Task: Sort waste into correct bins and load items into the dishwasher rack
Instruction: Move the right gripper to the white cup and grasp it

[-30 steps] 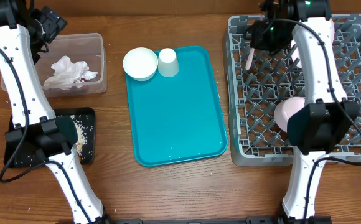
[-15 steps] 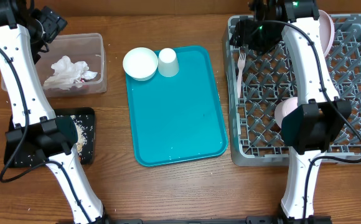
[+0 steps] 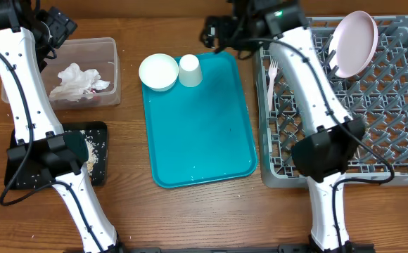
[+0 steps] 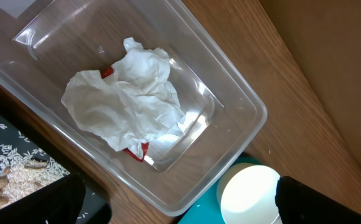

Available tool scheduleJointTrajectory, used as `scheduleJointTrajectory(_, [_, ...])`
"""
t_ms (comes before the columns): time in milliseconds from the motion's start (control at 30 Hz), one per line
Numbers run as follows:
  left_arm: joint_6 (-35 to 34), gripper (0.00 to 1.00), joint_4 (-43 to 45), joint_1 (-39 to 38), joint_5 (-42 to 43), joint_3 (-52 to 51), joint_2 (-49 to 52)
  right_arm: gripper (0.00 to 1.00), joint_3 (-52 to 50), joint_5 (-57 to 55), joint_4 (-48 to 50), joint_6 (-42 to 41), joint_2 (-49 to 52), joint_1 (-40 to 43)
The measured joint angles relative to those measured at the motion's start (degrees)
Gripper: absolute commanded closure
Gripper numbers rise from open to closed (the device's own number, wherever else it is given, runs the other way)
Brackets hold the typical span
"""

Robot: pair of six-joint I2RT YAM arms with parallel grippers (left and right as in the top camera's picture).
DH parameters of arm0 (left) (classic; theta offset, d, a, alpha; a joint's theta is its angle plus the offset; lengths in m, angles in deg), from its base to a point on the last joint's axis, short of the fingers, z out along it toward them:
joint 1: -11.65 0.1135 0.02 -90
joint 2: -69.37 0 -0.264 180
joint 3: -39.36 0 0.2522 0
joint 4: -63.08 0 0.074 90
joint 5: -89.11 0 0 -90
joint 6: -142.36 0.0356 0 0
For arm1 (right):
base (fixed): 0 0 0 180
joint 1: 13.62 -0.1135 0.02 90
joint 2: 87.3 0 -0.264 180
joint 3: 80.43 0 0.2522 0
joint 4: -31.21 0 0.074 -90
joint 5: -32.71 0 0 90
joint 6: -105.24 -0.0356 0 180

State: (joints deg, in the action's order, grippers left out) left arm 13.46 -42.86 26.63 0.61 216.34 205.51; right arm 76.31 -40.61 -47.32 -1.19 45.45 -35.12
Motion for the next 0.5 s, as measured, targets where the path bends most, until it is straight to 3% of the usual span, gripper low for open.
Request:
scheduleJointTrajectory(267, [0.0, 0.0, 0.0, 0.0, -0.02, 0.0, 0.0, 0.0, -2.32, -2.58, 14.14, -3.1, 2.95, -4.92])
scheduleJointTrajectory(500, [0.0, 0.0, 0.0, 0.0, -0.02, 0.0, 0.0, 0.0, -3.15, -7.26, 14.82, -4.33, 10.49, -5.27])
